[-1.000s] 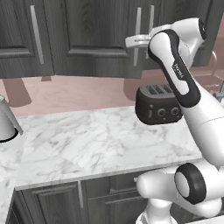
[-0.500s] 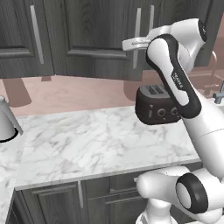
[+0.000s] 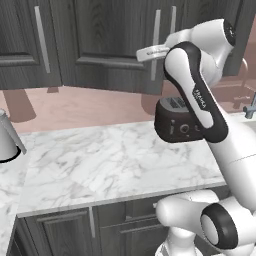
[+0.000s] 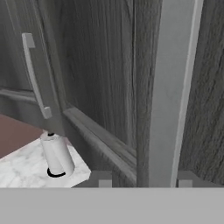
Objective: Open the cabinet, pick the kettle from the cabinet, and place it in the sink.
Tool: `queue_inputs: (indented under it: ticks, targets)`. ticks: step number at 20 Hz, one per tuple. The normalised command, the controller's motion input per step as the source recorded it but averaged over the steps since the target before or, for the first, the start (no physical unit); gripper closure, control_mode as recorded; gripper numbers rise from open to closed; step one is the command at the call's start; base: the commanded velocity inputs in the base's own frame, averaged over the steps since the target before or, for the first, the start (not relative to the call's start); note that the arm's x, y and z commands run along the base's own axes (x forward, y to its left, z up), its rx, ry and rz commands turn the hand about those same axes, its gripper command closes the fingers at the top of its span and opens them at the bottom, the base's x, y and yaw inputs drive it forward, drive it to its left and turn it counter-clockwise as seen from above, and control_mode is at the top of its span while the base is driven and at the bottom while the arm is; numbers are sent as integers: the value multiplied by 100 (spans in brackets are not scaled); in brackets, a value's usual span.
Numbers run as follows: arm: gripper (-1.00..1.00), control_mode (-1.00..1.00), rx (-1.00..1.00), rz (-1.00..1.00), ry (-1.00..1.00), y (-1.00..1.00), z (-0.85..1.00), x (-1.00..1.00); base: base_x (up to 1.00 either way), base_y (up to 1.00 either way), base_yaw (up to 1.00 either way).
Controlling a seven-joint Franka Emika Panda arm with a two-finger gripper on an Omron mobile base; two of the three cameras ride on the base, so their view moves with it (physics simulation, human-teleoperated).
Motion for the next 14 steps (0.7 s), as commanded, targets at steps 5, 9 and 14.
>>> queue_inputs:
  ticks: [5,9,14]
  targets:
    - [100,-100,-3,0,0,58,0,-25,0,0,0]
    - [100,-100,0,0,0,56,0,-28,0,0,0]
    - [100,-100,-1,-8,0,56,0,-31,0,0,0]
